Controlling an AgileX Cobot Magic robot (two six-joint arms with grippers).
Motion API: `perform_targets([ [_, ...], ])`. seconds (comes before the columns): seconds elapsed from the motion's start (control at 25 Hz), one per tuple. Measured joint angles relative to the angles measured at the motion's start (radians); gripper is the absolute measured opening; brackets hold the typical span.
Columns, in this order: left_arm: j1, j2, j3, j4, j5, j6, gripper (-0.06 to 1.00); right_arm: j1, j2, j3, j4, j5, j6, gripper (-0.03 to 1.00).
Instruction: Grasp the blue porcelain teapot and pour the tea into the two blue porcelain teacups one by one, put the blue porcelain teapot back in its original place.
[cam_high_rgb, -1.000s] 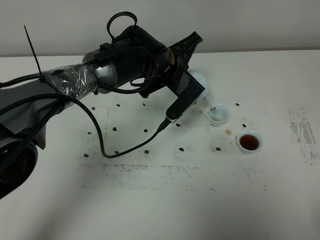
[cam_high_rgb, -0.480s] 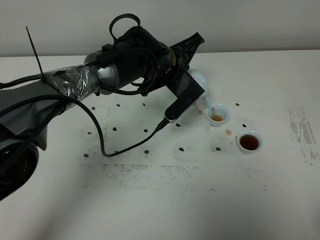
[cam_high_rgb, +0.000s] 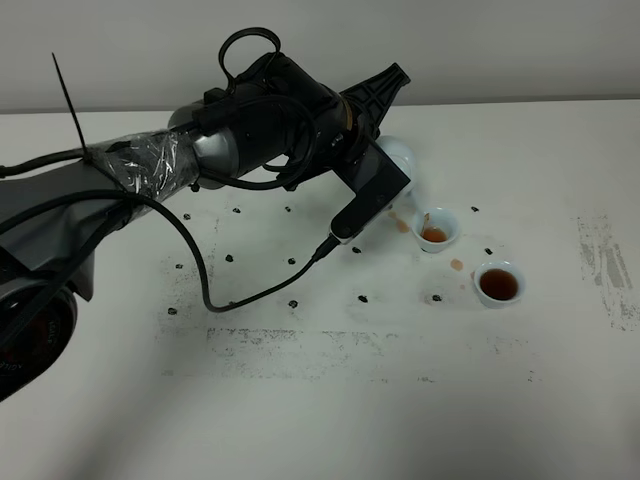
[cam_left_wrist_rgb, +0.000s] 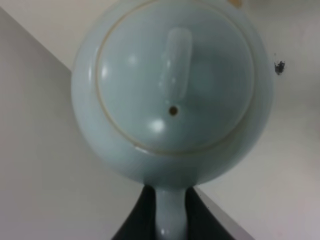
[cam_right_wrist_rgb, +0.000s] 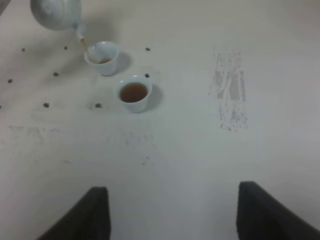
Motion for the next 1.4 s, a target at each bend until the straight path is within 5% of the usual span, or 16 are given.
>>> perform_targets([
  [1.4, 0.0, 0.0, 0.0, 0.047, -0.046, 0.016, 0.04, 0.0, 0.0, 0.0, 0.0, 0.0, 0.0, 0.52],
])
